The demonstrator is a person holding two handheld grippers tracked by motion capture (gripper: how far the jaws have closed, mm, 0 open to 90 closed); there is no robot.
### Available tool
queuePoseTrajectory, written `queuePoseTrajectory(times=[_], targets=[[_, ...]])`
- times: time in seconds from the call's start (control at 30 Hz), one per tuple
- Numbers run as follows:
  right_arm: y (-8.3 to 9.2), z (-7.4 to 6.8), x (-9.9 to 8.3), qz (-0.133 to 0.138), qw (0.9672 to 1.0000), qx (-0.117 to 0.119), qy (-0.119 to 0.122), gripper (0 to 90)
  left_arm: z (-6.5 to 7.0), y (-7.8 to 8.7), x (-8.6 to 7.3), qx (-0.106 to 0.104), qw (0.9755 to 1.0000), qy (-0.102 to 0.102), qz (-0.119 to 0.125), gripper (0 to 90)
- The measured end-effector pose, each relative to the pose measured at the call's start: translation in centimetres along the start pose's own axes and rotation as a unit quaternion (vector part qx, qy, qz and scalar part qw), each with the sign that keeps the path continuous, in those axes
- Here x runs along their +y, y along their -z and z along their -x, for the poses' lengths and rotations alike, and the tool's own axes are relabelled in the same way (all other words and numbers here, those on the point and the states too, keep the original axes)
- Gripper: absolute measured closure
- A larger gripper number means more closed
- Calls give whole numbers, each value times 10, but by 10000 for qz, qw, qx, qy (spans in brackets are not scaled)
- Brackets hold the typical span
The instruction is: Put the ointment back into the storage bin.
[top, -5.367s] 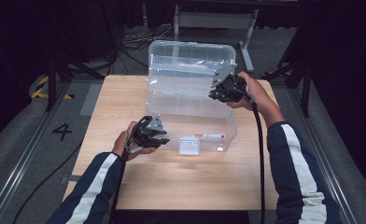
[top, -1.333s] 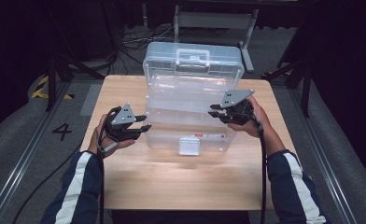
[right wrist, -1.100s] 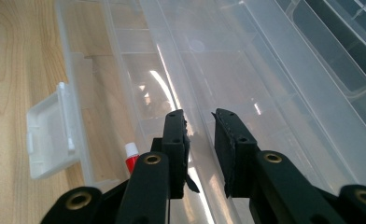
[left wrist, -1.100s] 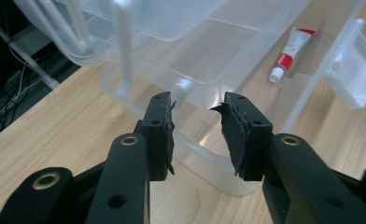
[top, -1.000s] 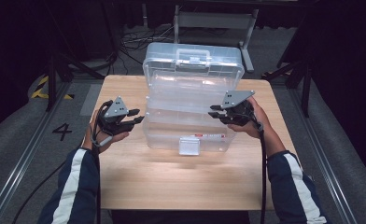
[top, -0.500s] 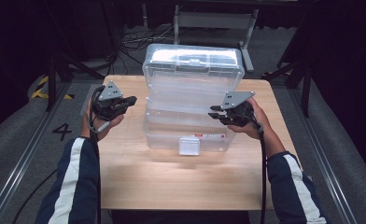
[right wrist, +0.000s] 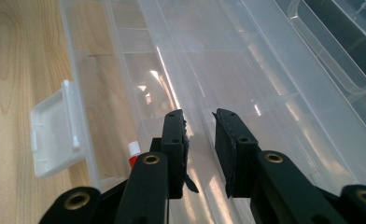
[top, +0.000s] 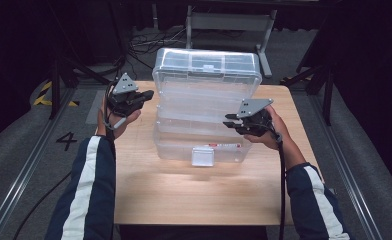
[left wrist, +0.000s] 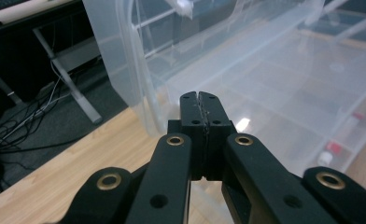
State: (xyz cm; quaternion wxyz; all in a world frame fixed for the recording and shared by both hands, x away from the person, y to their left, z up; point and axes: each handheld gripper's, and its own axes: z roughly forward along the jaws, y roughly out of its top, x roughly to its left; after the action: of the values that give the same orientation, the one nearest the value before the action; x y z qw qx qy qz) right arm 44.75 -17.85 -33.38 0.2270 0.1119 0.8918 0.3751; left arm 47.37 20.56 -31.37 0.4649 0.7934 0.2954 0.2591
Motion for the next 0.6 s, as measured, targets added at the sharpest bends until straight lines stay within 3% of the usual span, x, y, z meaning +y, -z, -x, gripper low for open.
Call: queuePoseTrajectory(times=[0.1,0.17,0.37,0.6], targets=[[0,-1,0,5,10000,-6,6,742,0,-3,6,-12,10000,45,66,900],[0,-1,-1,9,10000,-9,1,742,2,-6,10,93,9999,-3,66,900],[0,-4,-2,18,10000,-28,11,738,4,-16,22,37,9999,47,147,900],[1,-6,-5,1,10000,-11,1,735,4,-15,25,21,9996,86,262,900]])
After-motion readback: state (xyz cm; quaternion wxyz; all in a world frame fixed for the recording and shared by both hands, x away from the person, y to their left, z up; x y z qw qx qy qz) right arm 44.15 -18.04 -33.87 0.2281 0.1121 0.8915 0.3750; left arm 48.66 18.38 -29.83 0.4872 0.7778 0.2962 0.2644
